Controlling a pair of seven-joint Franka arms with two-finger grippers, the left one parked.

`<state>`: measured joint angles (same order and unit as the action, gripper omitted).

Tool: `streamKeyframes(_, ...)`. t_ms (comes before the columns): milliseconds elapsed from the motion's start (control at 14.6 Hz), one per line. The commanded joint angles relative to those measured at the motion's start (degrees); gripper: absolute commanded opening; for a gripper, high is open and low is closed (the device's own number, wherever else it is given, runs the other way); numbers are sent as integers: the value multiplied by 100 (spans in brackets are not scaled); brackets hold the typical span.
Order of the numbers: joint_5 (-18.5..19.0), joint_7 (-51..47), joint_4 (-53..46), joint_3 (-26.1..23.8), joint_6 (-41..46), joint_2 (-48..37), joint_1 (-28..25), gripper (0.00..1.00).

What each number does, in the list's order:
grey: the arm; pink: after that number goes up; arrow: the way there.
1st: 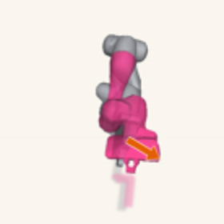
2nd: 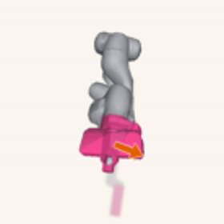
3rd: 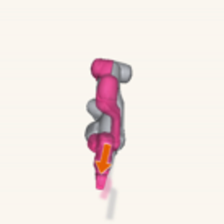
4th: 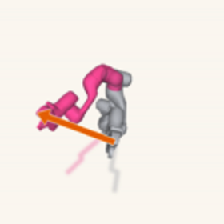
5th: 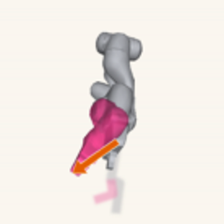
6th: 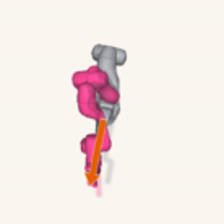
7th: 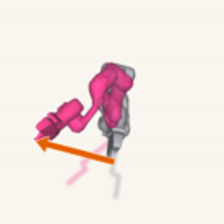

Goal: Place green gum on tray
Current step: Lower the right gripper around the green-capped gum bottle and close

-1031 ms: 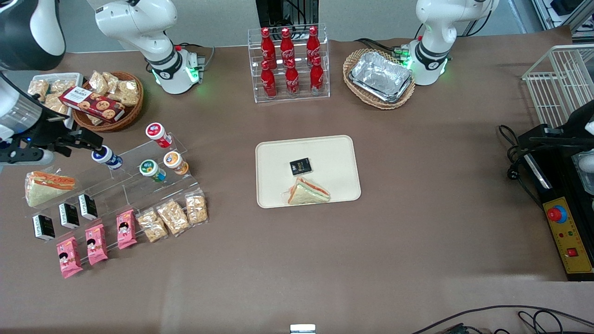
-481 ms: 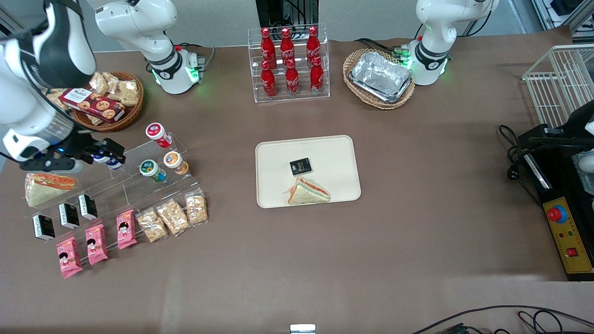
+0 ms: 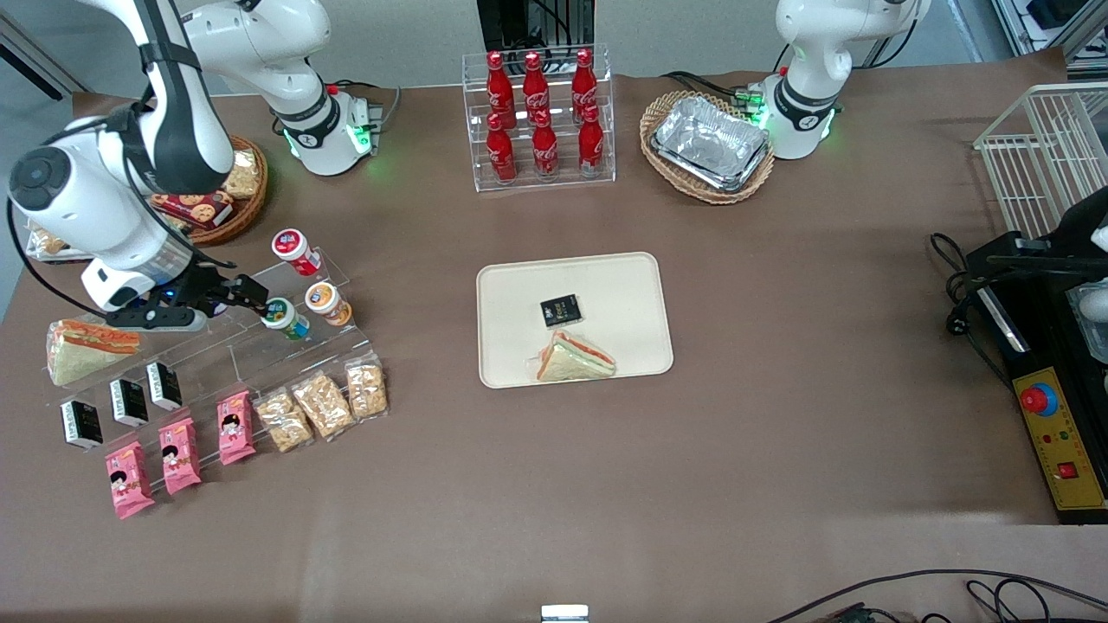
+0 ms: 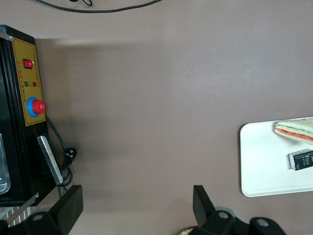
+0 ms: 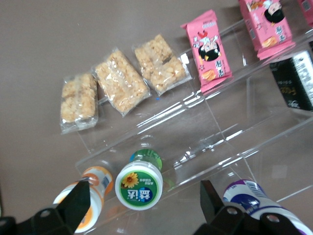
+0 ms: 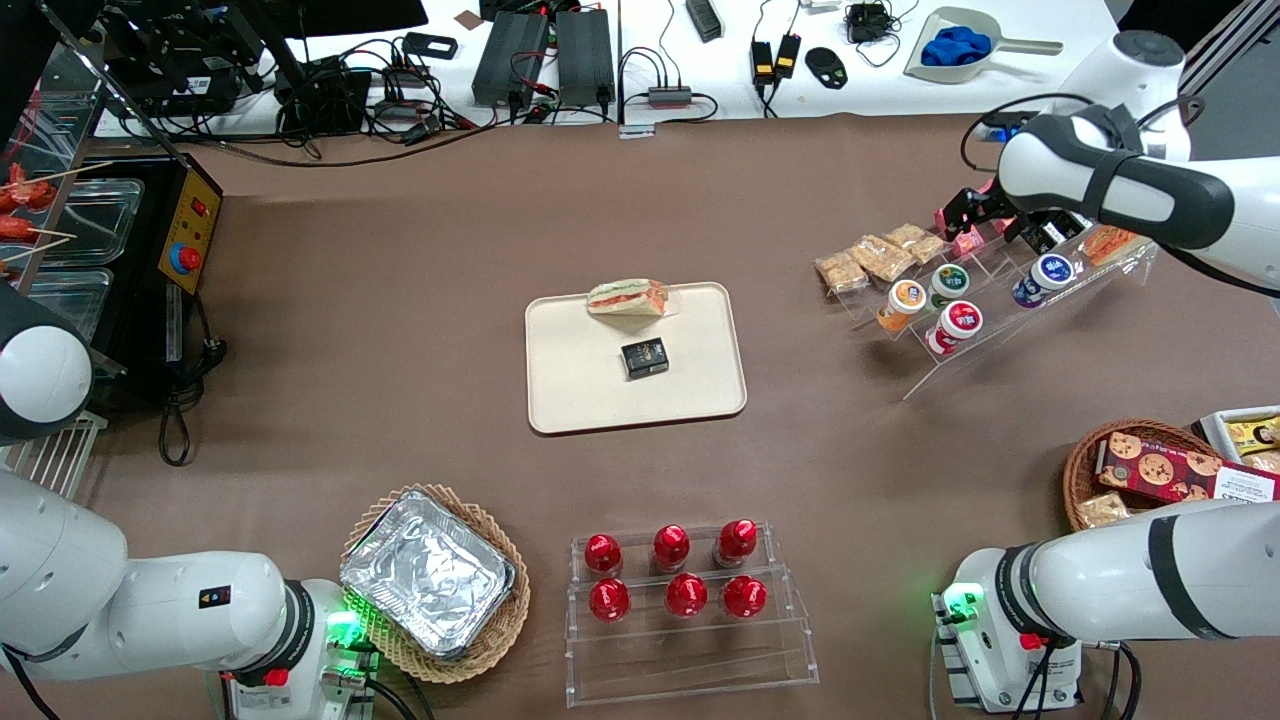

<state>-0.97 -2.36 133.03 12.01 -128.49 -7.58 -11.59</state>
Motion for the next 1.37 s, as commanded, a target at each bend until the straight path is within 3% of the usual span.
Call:
streamKeyframes(0,97,-54,170,3,-483,291,-18,100)
streamKeyframes(1031,184,-54,671,-5,-1161,547,-203,100)
streamKeyframes(1168,194,-54,680,3,-1161,547,-203,94)
streamKeyframes(1305,194,-54,680,-6,-1170,565,-203,75)
